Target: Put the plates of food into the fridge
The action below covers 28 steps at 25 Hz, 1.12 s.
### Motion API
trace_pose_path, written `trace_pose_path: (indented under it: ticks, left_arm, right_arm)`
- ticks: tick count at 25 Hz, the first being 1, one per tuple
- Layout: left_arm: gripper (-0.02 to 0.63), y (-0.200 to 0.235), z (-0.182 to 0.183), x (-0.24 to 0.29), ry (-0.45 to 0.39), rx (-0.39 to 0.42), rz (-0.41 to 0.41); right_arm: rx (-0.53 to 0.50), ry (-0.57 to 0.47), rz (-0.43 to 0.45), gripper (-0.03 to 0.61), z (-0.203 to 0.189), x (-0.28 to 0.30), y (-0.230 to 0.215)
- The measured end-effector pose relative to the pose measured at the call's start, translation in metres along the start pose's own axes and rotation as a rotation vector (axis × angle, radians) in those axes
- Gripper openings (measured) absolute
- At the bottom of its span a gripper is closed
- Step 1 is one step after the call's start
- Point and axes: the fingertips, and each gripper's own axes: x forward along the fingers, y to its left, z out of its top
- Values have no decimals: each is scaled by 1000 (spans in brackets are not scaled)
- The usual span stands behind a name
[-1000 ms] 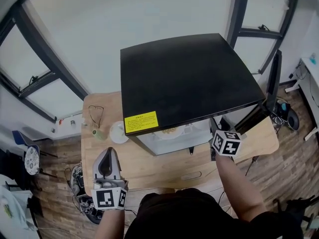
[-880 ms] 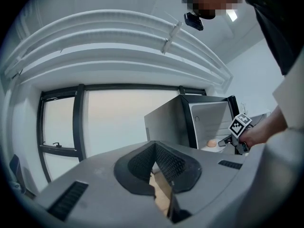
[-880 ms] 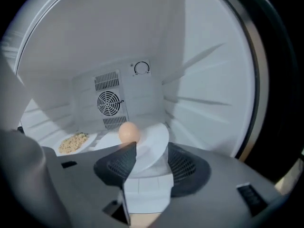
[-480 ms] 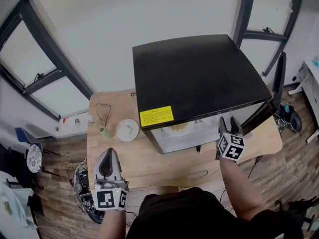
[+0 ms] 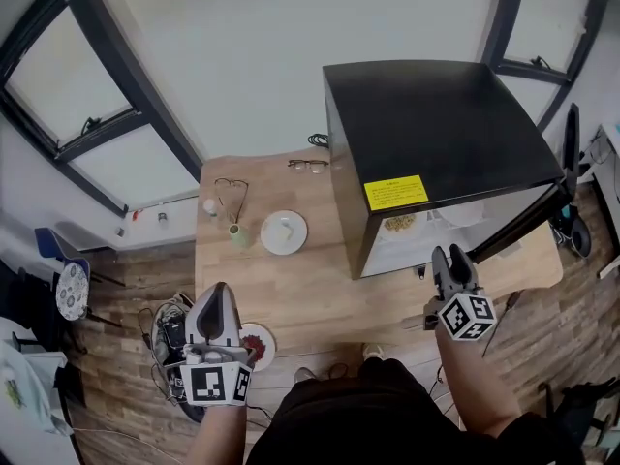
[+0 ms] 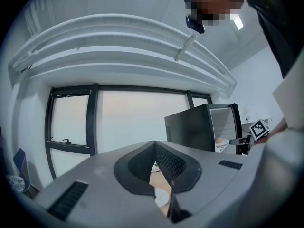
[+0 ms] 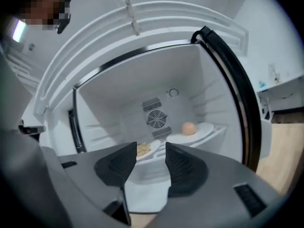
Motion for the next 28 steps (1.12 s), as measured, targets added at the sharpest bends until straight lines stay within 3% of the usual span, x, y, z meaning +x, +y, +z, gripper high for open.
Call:
trace_pose_path:
  ticks: [3,10,13,15,22,28]
  left_arm:
    - [3,27,-13,-16,12,-17,7]
    - [3,75,-44,-55,34,-60,8]
    - [3,96,-58,-76,56,-62,11]
    - [3,108,-67,-88,76,-60,15]
    - [3,136,-80,-125,123,-30,45]
    - [3,158,-93,-155,177,0,87]
  right_arm:
    - [53,75,119,193,-39,-12,57]
    - [124,362,361,163,-152,-41,185]
    - [232,456,425,155,-202,-53,231]
    - [304,523,450,155,-234,-61,256]
    - [374,735,507,155,-326,-92,315]
    - [551,850,401,155,-394,-98,330]
